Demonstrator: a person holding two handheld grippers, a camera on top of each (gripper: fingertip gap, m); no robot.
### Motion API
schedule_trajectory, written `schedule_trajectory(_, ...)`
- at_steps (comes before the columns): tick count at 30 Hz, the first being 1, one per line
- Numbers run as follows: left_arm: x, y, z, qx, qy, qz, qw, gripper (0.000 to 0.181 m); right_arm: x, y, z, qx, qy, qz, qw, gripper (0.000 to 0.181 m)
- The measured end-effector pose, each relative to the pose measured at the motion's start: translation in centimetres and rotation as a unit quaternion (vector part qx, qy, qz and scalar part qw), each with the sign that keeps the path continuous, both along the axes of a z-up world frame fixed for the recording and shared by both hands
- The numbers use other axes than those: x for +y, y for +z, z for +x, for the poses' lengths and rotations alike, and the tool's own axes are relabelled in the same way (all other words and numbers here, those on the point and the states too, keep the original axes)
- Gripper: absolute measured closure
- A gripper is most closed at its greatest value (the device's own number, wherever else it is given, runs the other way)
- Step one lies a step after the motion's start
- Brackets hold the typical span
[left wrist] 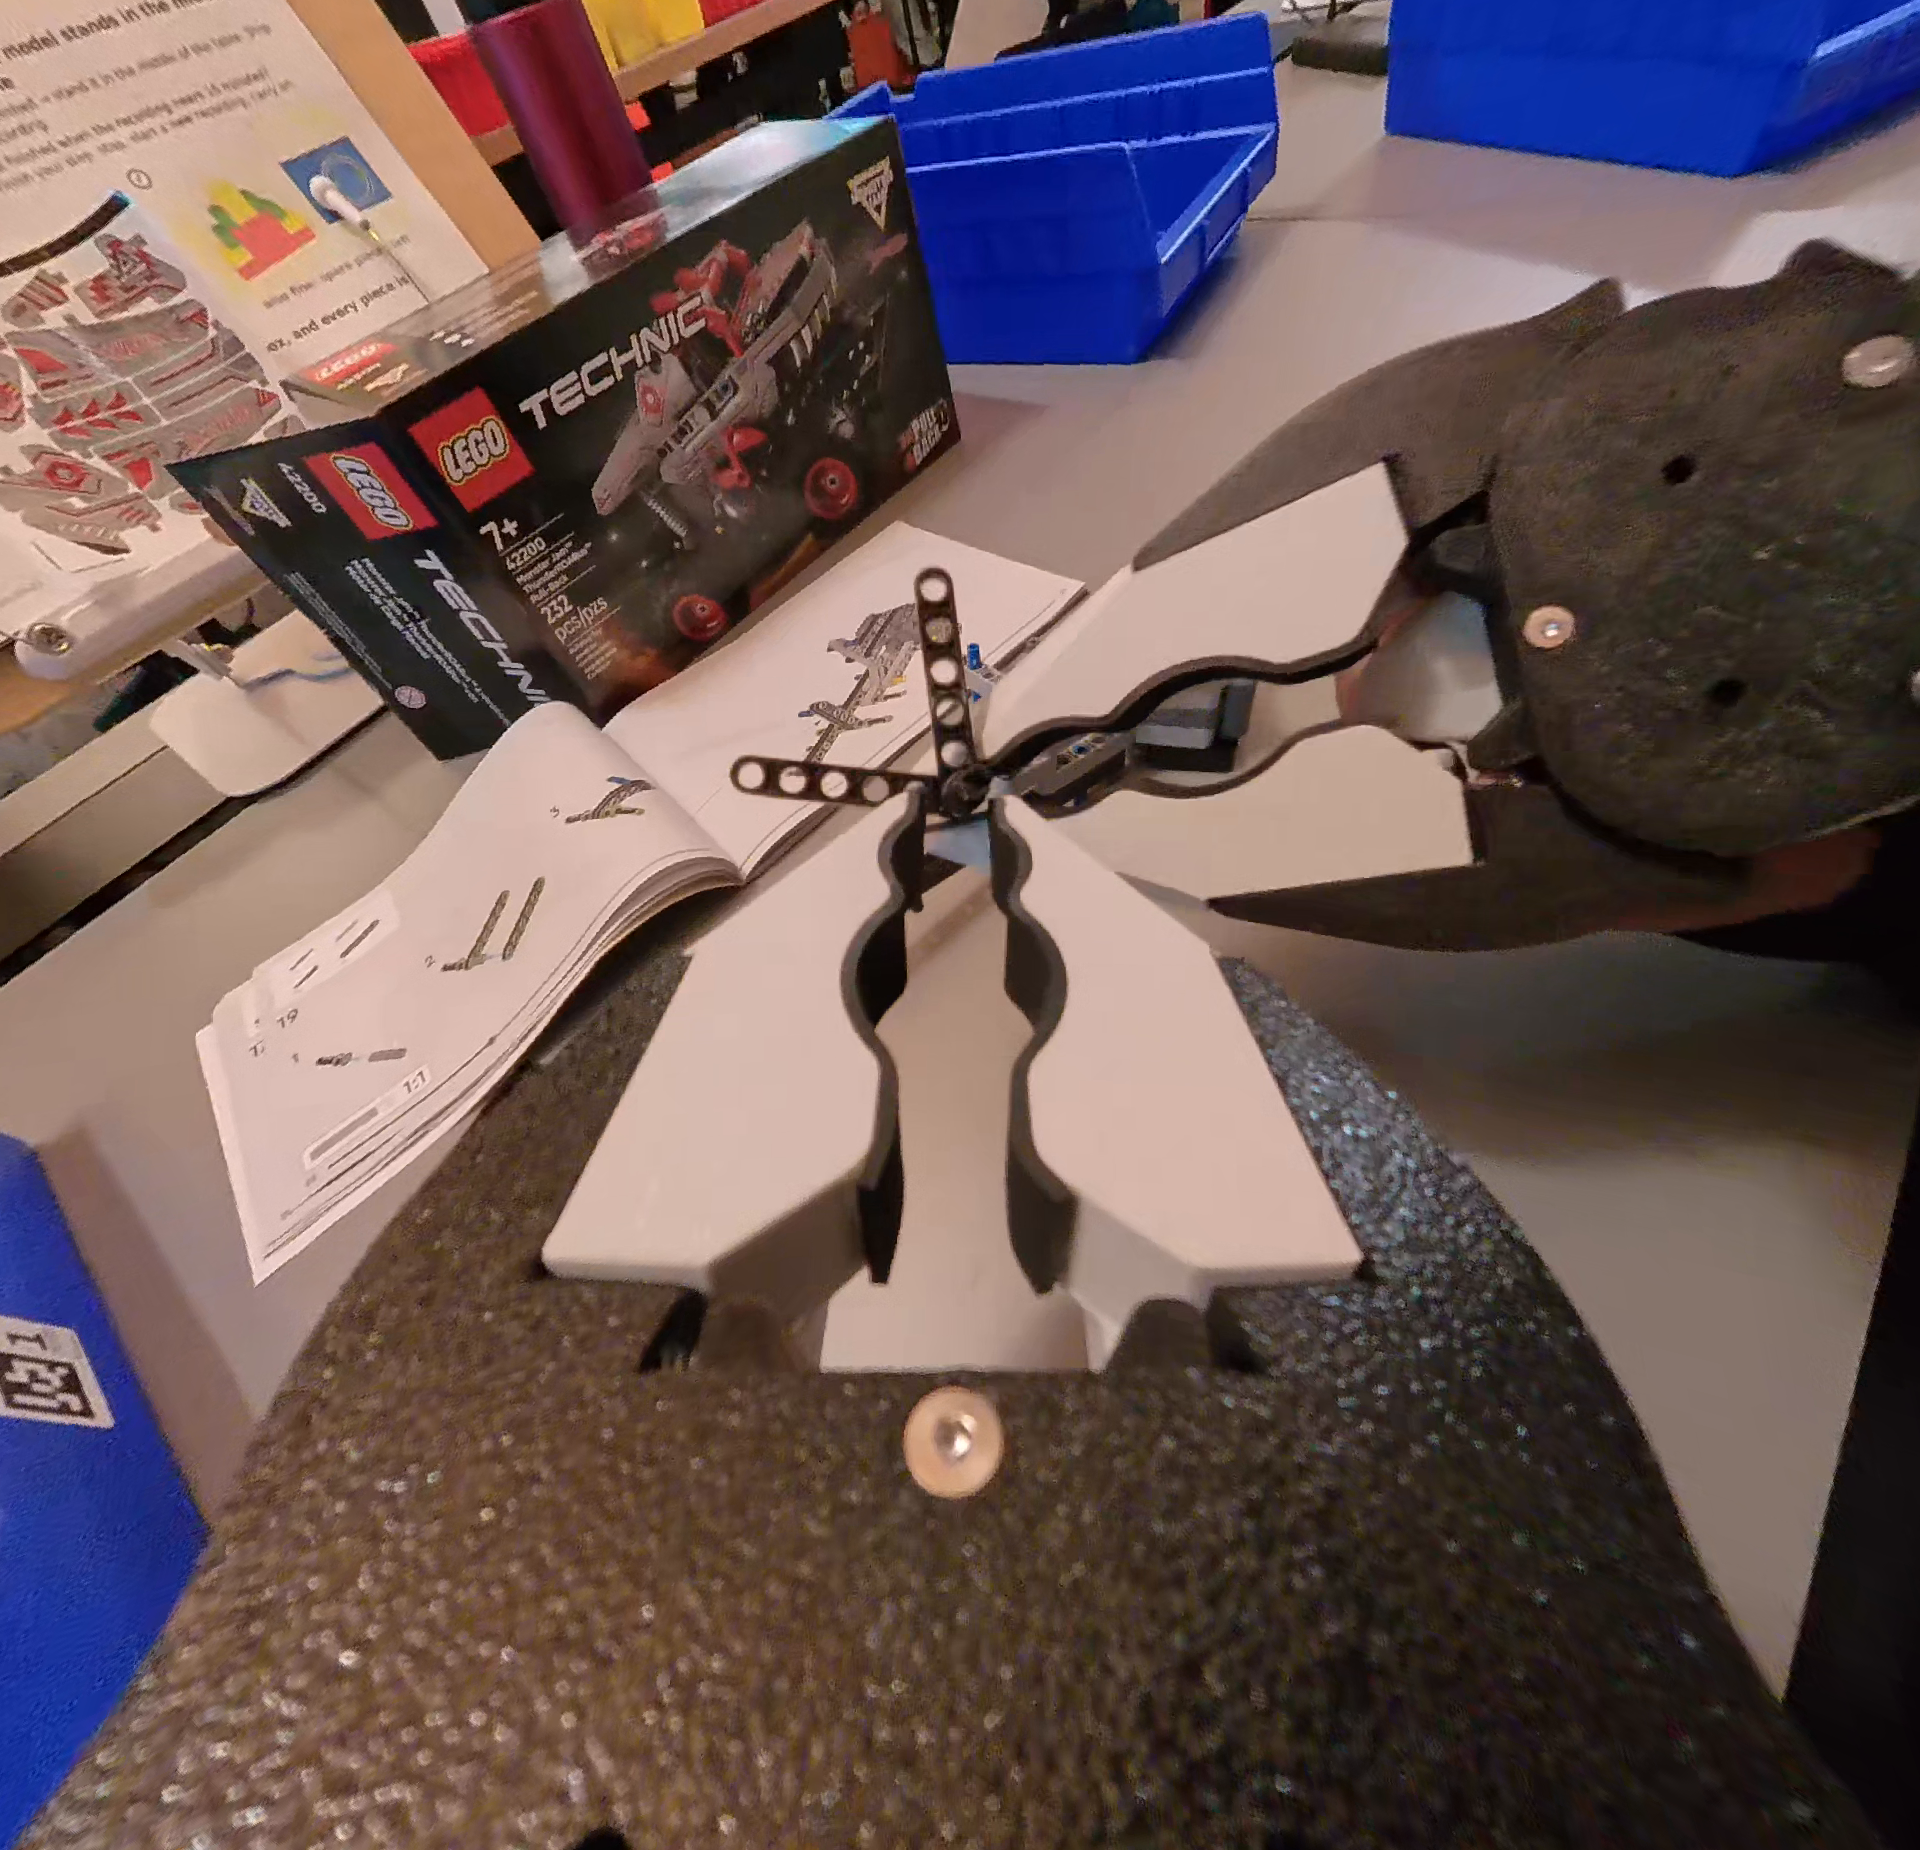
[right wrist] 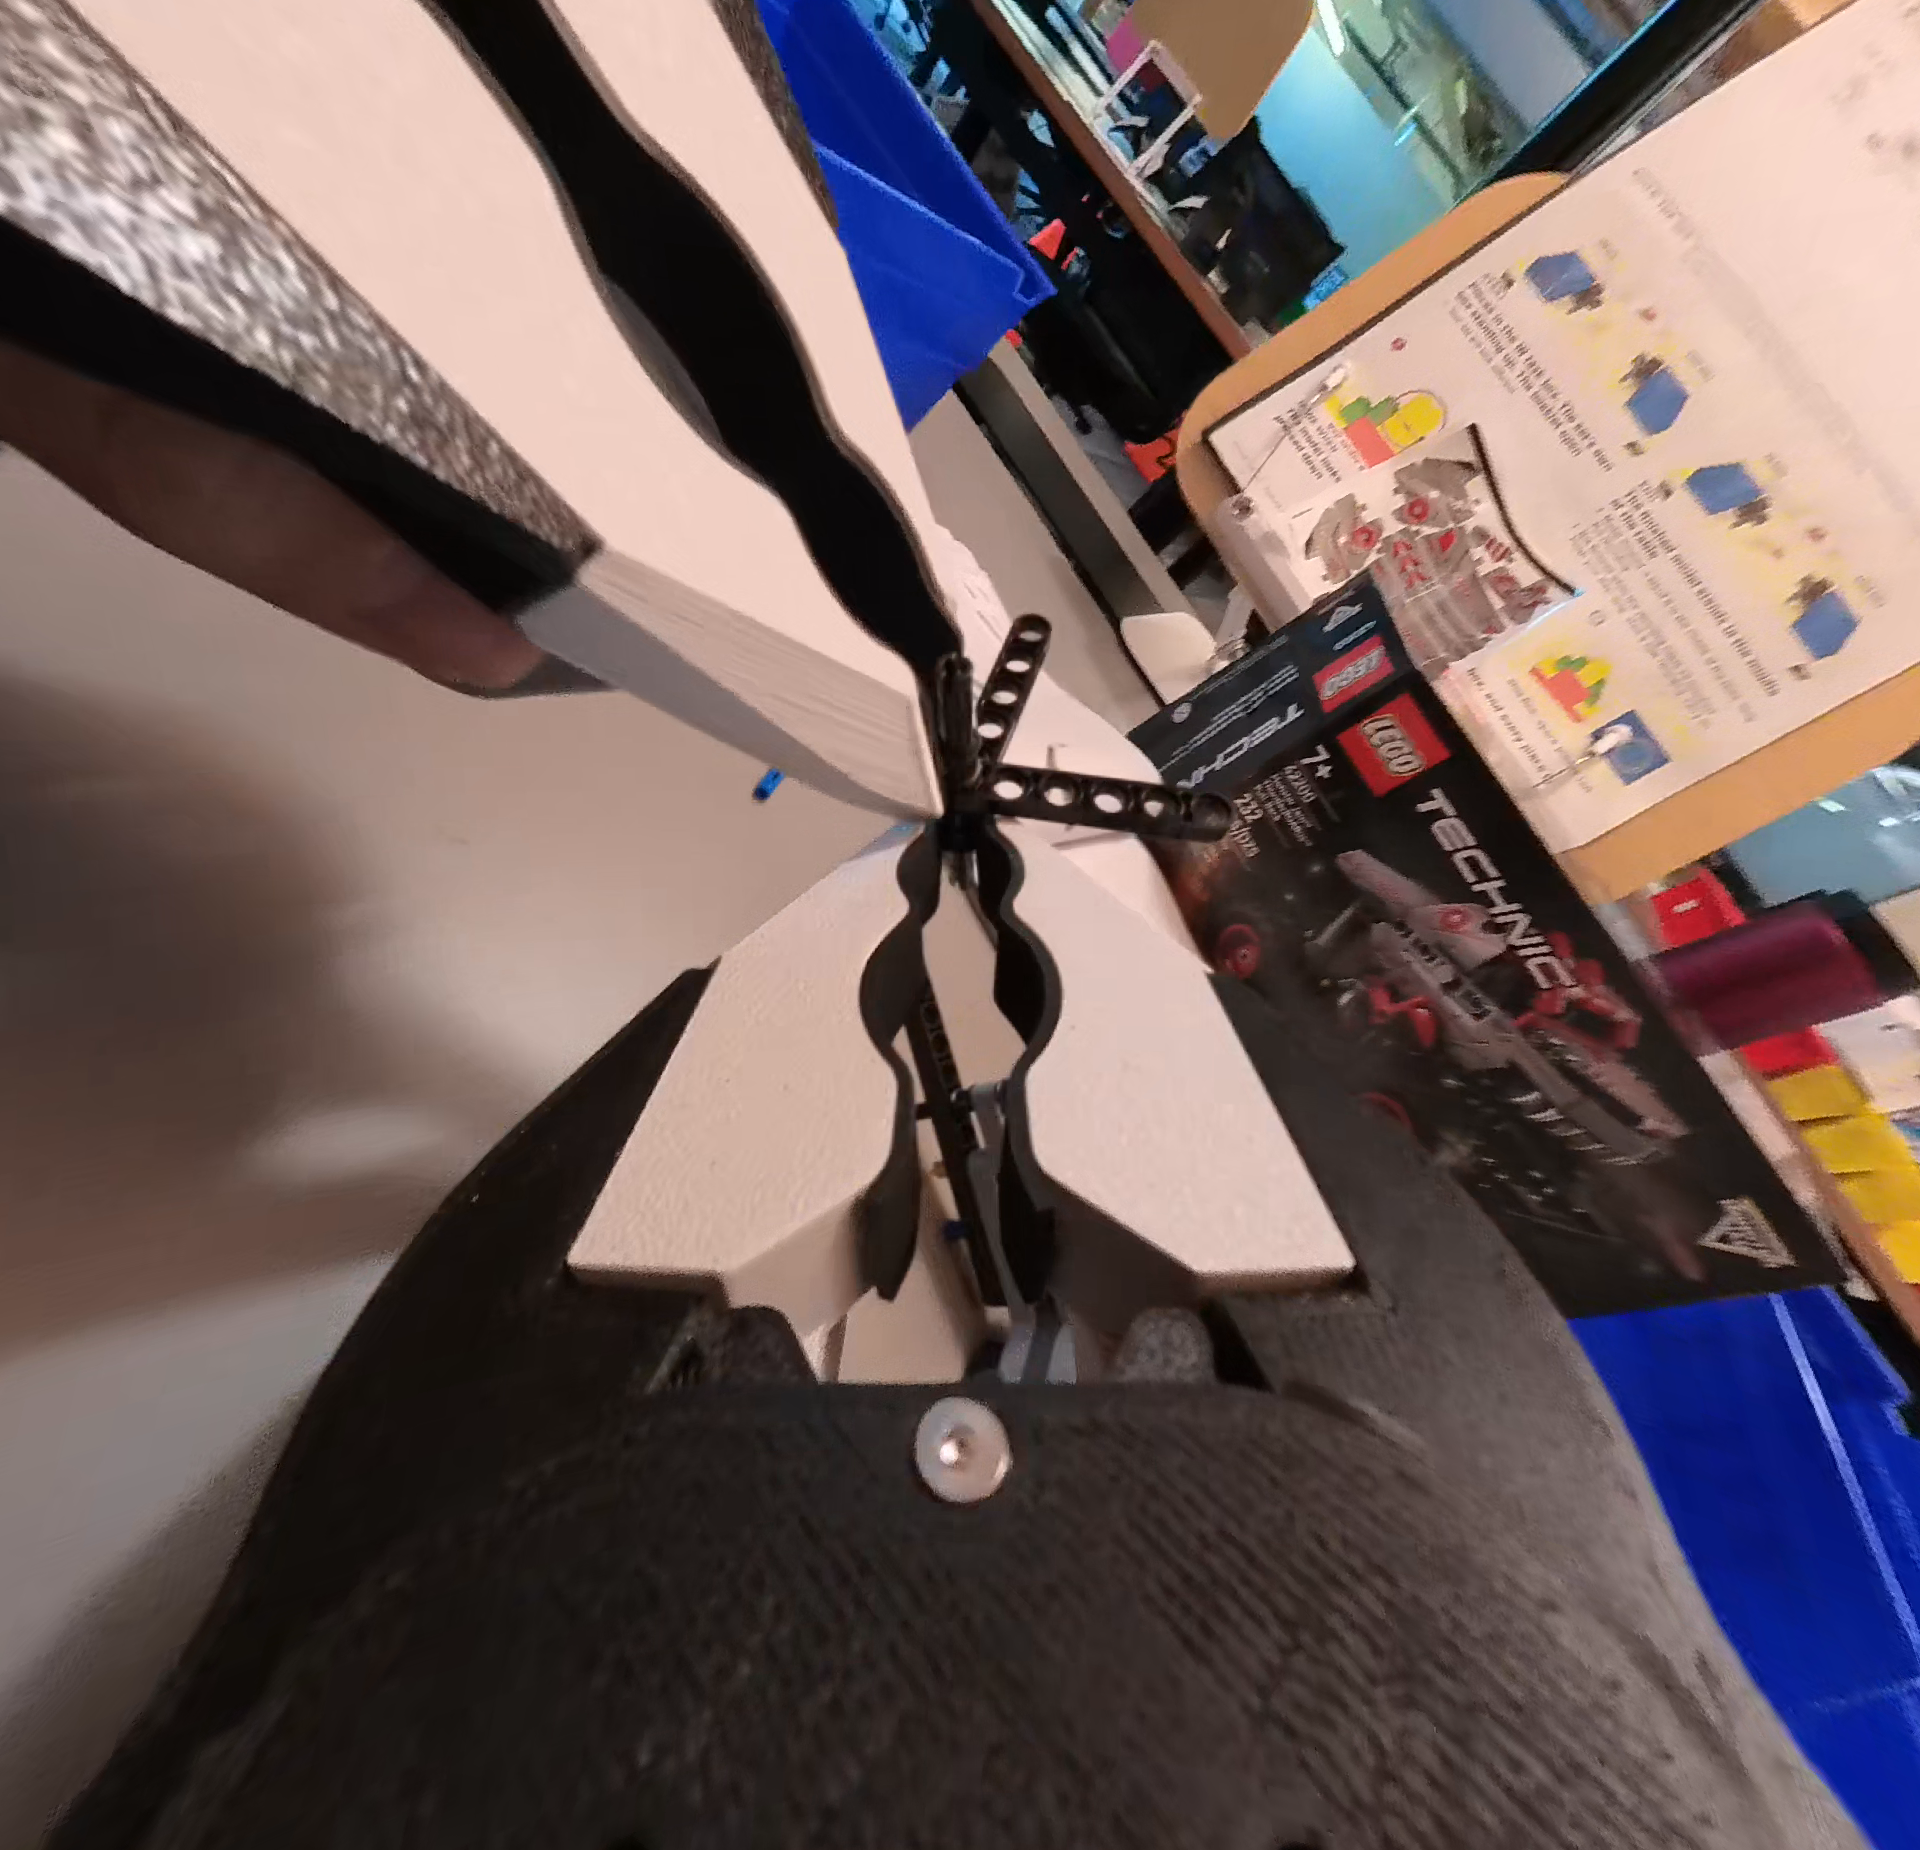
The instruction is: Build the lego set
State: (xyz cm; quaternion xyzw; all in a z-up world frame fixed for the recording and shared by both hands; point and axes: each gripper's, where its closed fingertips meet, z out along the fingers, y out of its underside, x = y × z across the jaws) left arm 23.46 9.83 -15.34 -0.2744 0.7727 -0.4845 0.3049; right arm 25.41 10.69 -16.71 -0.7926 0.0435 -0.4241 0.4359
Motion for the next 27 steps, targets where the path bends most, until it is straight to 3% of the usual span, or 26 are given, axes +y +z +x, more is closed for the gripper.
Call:
schedule_trajectory(8, 0.1, 0.3, 0.2, -0.011, 0.010, -0.025, 1.000, 0.176, -0.1, 0.5, 0.1, -0.050, -0.016, -0.025, 0.998, 0.177)
schedule_trajectory(12, 0.0, 0.6, 0.4, -0.003, -0.001, -0.078, 0.997, 0.177, -0.3, 0.7, 0.2, -0.046, -0.014, -0.005, 0.999, 0.177)
schedule_trajectory(19, 0.5, 0.7, 0.4, 0.069, -0.023, -0.219, 0.973, 0.177, 0.0, 0.9, 0.1, -0.031, 0.008, 0.027, 0.999, 0.174)
schedule_trajectory(23, 0.9, 1.2, 0.4, 0.089, -0.032, -0.252, 0.963, 0.177, -0.2, 1.0, 0.3, -0.030, 0.012, 0.040, 0.999, 0.166)
schedule_trajectory(27, 0.5, 0.8, 0.2, 0.115, -0.045, -0.258, 0.958, 0.177, 0.0, 1.3, 0.0, -0.051, 0.026, 0.038, 0.998, 0.172)
